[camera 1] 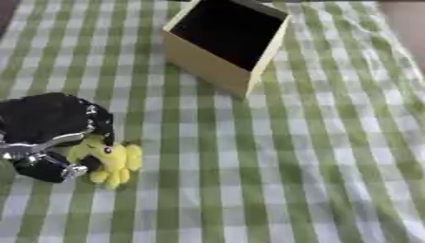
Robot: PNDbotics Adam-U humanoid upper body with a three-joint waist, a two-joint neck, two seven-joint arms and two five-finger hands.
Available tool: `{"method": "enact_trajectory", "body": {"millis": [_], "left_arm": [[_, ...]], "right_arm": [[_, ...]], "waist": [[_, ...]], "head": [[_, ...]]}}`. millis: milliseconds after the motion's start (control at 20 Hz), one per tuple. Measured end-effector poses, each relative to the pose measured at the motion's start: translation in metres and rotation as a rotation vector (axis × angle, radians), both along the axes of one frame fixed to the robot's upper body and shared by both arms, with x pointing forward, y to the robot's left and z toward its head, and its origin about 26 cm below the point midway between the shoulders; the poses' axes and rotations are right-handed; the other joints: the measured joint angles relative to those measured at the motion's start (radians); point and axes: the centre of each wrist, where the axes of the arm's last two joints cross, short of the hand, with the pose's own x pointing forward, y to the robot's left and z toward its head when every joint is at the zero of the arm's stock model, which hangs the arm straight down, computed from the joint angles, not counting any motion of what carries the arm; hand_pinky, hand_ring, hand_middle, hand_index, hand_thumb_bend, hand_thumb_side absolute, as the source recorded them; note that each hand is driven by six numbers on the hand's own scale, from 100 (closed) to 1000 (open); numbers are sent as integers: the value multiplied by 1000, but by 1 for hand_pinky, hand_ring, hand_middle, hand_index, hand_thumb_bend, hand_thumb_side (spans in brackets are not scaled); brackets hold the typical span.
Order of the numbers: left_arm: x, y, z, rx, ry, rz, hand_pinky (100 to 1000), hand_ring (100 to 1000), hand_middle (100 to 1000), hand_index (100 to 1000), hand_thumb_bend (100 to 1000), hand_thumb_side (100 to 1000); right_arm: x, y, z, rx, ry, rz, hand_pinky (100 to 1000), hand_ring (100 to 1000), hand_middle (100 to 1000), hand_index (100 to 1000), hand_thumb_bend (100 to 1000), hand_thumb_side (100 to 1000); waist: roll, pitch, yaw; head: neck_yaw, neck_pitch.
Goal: Pick up objects on the table and place them in the box.
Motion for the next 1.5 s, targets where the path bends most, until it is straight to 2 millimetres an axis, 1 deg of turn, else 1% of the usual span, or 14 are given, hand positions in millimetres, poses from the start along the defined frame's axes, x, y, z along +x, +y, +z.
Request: {"method": "enact_trajectory", "body": {"millis": [400, 600, 800, 1100, 1350, 1500], "left_arm": [[0, 2, 4, -13, -66, -10, 377, 530, 503, 552, 100, 100], [1, 2, 14, -25, -121, -23, 370, 528, 500, 548, 100, 100], [3, 0, 34, -46, -207, -45, 365, 527, 499, 546, 100, 100], [2, -10, 75, -95, -350, -95, 355, 527, 496, 539, 100, 100], [-2, -26, 108, -154, -433, -125, 348, 525, 495, 528, 100, 100], [-5, -37, 124, -197, -456, -138, 347, 525, 497, 524, 100, 100]], "right_arm": [[0, -1, -2, 0, 7, -3, 780, 710, 641, 804, 100, 879], [0, -1, -2, 0, 7, -3, 781, 710, 642, 805, 100, 879], [0, -1, -2, 2, 7, -4, 781, 710, 642, 805, 100, 878], [0, -1, -2, 4, 8, -6, 781, 711, 642, 805, 100, 877], [0, -1, -2, 4, 7, -6, 782, 712, 643, 805, 100, 873], [0, -1, 1, 1, -2, -5, 782, 713, 643, 805, 100, 872]], "waist": [[3, 0, 2], [4, -1, 3], [6, -1, 4], [12, -1, 4], [12, -1, 3], [10, -1, 3]], "head": [[-3, 0], [-11, 0], [-19, 0], [-25, 0], [-24, -2], [-22, -16]]}}
